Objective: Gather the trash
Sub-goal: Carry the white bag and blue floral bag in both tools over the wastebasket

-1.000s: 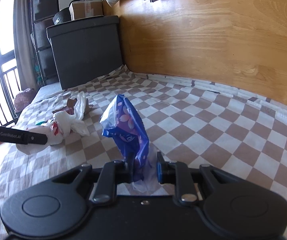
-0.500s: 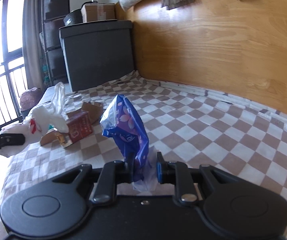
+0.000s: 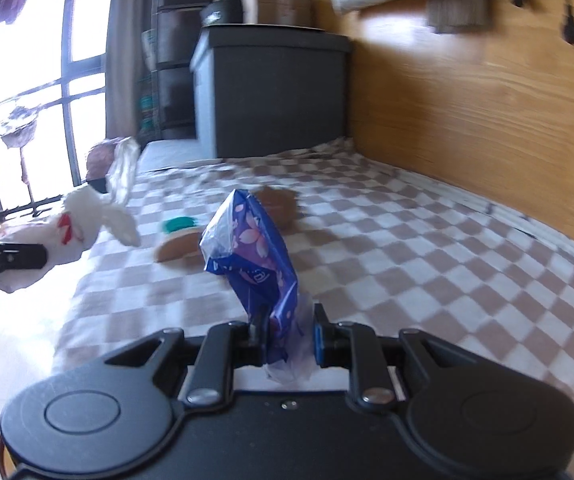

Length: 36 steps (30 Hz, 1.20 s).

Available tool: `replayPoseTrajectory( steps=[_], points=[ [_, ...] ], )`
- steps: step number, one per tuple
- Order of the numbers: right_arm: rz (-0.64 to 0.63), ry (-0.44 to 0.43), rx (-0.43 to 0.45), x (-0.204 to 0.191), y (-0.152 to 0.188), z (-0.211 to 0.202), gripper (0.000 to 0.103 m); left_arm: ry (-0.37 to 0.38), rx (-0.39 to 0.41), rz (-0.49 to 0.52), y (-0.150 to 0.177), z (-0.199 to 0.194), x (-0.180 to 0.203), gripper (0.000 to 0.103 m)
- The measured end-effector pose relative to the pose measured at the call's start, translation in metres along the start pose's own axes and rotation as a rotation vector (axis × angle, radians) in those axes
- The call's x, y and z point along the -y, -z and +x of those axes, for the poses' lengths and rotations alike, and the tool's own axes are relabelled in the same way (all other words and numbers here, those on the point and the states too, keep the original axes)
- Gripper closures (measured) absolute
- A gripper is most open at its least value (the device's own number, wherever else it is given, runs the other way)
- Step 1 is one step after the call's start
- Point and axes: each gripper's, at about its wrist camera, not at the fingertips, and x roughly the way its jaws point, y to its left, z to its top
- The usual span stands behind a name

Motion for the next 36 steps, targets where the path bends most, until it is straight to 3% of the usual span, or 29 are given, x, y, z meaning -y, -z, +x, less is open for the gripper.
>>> replayPoseTrajectory(
  steps=[12, 20, 29, 36],
  points=[
    [-0.11, -0.143, -0.032, -0.103, -0.021, 0.01, 0.082, -0.115, 0.004, -0.121, 0.024, -0.036, -0.079, 0.07],
    [-0.171, -0.219, -0.115, -0.173, -0.014, 0.028, 0.082, -0.216, -0.029, -0.235, 0.056, -0.052, -0.136, 0.07],
    [-0.195, -0.267, -0.268, -0.246, 0.017, 0.06, 0.082, -0.294, -0.136, -0.353, 0.109, -0.056, -0.197, 0.07],
    [-0.074, -0.315, -0.476, -0.296, 0.06, 0.096, 0.082, -0.33, -0.272, -0.457, 0.161, -0.044, -0.233, 0.069]
  ],
)
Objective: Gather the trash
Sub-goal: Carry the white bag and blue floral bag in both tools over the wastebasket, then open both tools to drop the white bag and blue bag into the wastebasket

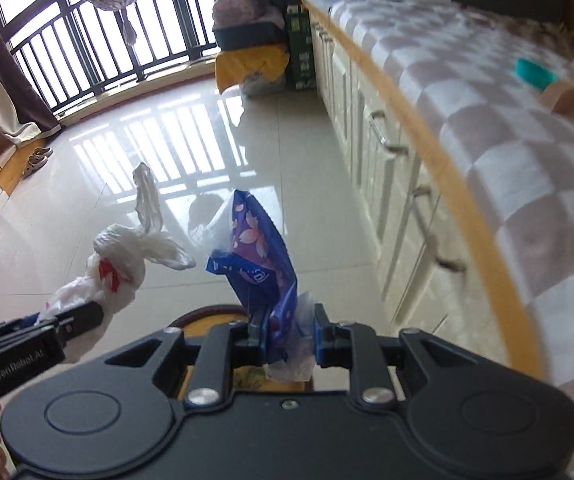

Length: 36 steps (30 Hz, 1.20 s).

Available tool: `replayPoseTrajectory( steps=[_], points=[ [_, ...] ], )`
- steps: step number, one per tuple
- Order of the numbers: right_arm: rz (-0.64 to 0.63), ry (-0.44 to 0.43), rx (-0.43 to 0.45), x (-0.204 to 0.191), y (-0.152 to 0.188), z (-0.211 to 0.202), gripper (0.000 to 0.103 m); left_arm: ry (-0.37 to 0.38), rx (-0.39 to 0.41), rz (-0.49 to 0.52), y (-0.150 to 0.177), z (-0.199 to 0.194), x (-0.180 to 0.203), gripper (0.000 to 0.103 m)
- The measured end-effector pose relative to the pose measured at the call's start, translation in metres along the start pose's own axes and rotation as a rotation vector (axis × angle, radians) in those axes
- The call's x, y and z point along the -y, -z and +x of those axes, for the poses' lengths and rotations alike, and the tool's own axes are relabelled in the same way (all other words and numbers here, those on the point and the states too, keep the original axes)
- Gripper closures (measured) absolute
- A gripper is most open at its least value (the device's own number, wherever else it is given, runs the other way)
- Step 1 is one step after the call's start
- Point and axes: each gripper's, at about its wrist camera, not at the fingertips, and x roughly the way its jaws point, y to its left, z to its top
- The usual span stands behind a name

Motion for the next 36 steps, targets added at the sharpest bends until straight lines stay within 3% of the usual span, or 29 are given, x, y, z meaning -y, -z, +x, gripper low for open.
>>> replayPoseTrajectory(
  steps=[9, 19, 23, 28, 36],
  points=[
    [0.029, 0.025, -0.202, -0.021, 0.031, 0.074, 0.082, -0.037, -0.252, -0.042, 0.036, 0.061, -0.029, 0.069],
    [-0.084, 0.086, -0.283, -0.024, 0.047, 0.104, 0.081, 0.056, -0.485, 0.159, 0.078, 0.109, -0.006, 0.069],
    [-0.079, 0.077, -0.282, -0.019, 0.038, 0.106, 0.081, 0.086, -0.533, 0.208, 0.091, 0.114, 0.002, 0.069],
    [-0.062, 0.051, -0.282, -0.017, 0.034, 0.108, 0.081, 0.117, -0.536, 0.209, 0.091, 0.12, 0.006, 0.069],
    [-0.033, 0.03, -0.27, -0.013, 0.028, 0.107, 0.081, 0.173, -0.612, 0.236, 0.101, 0.153, 0.019, 0.069]
  ],
)
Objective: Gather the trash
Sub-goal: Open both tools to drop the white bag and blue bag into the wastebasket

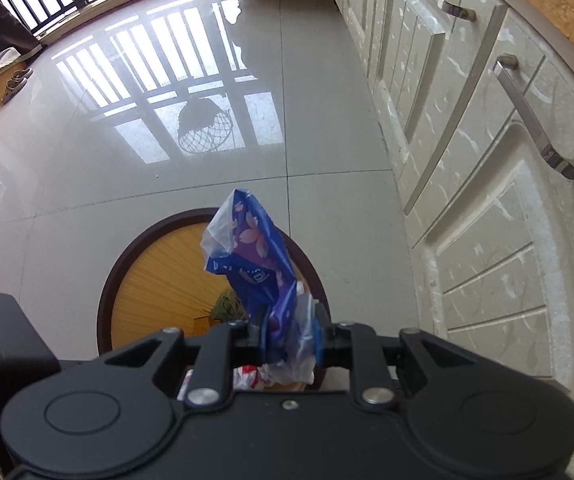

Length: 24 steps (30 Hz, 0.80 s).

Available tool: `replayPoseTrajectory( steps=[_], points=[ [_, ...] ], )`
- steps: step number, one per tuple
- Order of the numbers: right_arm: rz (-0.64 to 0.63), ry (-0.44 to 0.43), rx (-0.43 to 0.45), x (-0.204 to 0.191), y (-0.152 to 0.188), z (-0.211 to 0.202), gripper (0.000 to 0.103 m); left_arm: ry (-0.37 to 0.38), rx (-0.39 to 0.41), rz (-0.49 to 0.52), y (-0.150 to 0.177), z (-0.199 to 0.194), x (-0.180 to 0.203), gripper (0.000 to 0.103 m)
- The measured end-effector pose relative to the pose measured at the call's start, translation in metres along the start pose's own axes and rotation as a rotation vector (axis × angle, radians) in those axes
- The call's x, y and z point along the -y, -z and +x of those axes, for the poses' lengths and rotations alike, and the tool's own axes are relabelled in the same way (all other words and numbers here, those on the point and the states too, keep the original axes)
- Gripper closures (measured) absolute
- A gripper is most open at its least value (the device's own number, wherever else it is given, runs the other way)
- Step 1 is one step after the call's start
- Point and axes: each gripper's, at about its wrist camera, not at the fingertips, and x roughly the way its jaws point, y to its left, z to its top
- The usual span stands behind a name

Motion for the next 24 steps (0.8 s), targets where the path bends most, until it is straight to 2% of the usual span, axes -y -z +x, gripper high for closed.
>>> replayPoseTrajectory(
  steps=[2, 4, 6, 7, 13, 14, 15, 16, 19, 24],
  points=[
    [0.004, -0.005, -0.003, 0.0, 0.0, 0.0, 0.081, 0.008, -0.017, 0.004, 0.001, 0.007, 0.002, 0.067],
    [0.002, -0.009, -0.007, -0.001, 0.0, 0.001, 0.081, 0.02, -0.028, -0.003, 0.002, 0.012, 0.001, 0.055],
    [0.001, -0.015, -0.018, 0.0, 0.0, 0.004, 0.081, 0.025, -0.048, -0.028, 0.002, 0.014, -0.001, 0.027],
    [0.003, -0.02, -0.025, 0.0, 0.0, 0.005, 0.081, 0.029, -0.05, -0.037, 0.002, 0.013, -0.001, 0.023],
    [0.004, -0.058, -0.069, -0.001, 0.002, 0.014, 0.08, 0.041, -0.045, -0.091, 0.002, -0.001, -0.008, 0.016],
    [0.0, -0.062, -0.07, -0.002, 0.002, 0.015, 0.08, 0.036, -0.045, -0.098, 0.003, -0.003, -0.01, 0.01],
    [-0.003, -0.071, -0.069, -0.003, 0.002, 0.016, 0.076, 0.025, -0.044, -0.101, 0.004, -0.005, -0.011, 0.004],
    [-0.004, -0.084, -0.066, -0.003, 0.001, 0.017, 0.068, 0.013, -0.04, -0.101, 0.004, -0.007, -0.013, 0.003],
    [0.007, -0.103, -0.044, -0.003, 0.0, 0.017, 0.055, -0.004, -0.027, -0.117, 0.003, -0.014, -0.018, 0.001],
    [0.0, -0.081, -0.061, -0.002, 0.0, 0.021, 0.052, -0.02, 0.001, -0.137, 0.001, -0.025, -0.027, 0.0]
  ],
)
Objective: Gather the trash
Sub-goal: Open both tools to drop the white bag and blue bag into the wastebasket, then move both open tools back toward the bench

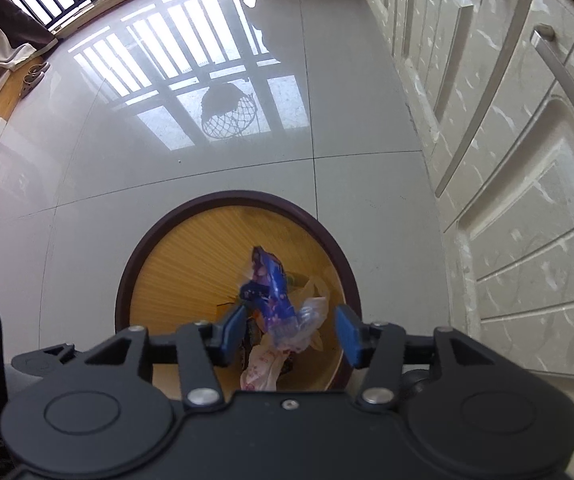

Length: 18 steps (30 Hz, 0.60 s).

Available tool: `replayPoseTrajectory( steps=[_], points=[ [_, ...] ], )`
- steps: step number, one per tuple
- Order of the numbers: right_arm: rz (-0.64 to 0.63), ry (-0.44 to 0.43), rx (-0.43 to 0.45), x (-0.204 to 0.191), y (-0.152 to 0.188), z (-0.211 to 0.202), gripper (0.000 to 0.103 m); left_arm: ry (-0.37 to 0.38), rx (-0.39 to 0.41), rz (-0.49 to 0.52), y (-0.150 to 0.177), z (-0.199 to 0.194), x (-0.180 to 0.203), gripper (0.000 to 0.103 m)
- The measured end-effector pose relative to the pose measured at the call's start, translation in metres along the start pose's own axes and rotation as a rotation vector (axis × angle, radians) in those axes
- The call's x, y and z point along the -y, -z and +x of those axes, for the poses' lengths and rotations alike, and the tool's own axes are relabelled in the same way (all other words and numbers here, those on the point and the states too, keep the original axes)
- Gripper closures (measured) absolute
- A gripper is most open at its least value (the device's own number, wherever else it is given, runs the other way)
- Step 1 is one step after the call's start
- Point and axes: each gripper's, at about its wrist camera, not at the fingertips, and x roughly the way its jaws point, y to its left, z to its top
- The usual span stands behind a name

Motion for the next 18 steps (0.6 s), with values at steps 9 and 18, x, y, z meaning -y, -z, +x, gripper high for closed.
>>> replayPoseTrajectory(
  steps=[9, 18],
  points=[
    [-0.051, 0.07, -0.054, 0.001, 0.001, 0.009, 0.048, -0.03, 0.027, -0.005, -0.001, -0.013, -0.001, 0.0],
    [-0.071, 0.107, -0.029, 0.003, 0.001, 0.006, 0.02, -0.049, 0.062, -0.033, -0.001, -0.025, -0.009, 0.0]
  ],
)
